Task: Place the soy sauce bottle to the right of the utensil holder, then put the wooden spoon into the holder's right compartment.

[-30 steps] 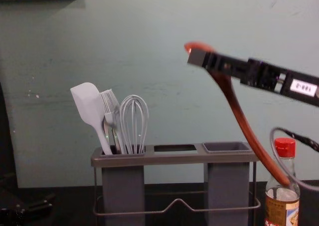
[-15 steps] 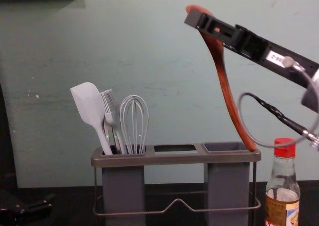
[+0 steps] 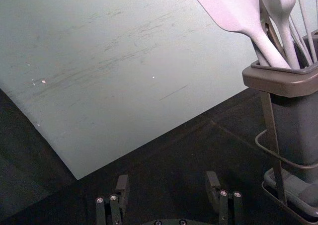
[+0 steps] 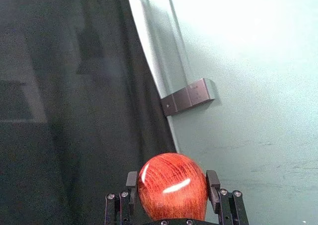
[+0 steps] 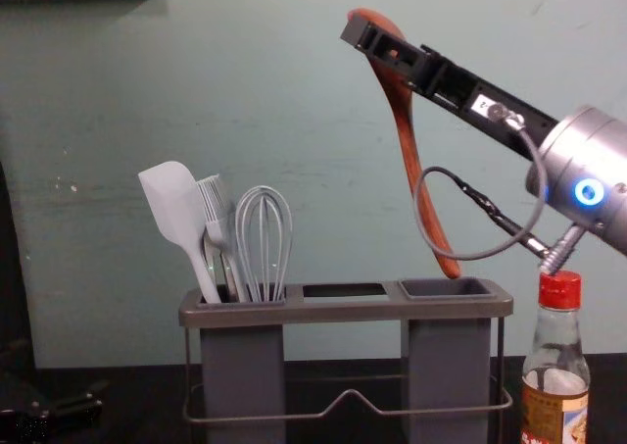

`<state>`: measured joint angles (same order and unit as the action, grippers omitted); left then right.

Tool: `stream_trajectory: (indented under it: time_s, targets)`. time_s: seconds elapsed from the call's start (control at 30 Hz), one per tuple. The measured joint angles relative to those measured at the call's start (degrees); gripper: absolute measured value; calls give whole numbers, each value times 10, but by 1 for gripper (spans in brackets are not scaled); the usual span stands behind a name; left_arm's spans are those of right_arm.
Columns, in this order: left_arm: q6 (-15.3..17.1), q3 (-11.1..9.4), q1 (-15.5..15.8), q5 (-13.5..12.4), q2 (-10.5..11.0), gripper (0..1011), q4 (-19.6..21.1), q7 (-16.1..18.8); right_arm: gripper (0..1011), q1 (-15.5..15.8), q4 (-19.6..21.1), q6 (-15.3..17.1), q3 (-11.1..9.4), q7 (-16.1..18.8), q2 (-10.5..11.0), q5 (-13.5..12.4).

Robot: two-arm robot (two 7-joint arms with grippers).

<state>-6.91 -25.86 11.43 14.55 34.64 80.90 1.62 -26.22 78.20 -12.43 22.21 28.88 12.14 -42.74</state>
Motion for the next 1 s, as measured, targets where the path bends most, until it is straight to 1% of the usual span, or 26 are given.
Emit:
stream_trajectory:
  time_s: [0.13, 0.2, 0.53, 0.77, 1.0]
  targets:
    - [0, 0, 0, 0, 0, 1005, 0, 0, 843, -2, -9, -8, -2, -8, -11, 11]
    - [0, 0, 0, 0, 0, 1005, 0, 0, 843, -2, -18, -17, -5, -14, -21, 19]
    - [0, 0, 0, 0, 0, 1005, 0, 0, 843, 1, -47, -52, -18, -15, -45, 40]
    - [0, 0, 0, 0, 0, 1005, 0, 0, 843, 2, -62, -68, -27, -13, -57, 52]
    - [0, 0, 0, 0, 0, 1005, 0, 0, 843, 5, -76, -77, -34, -6, -67, 62]
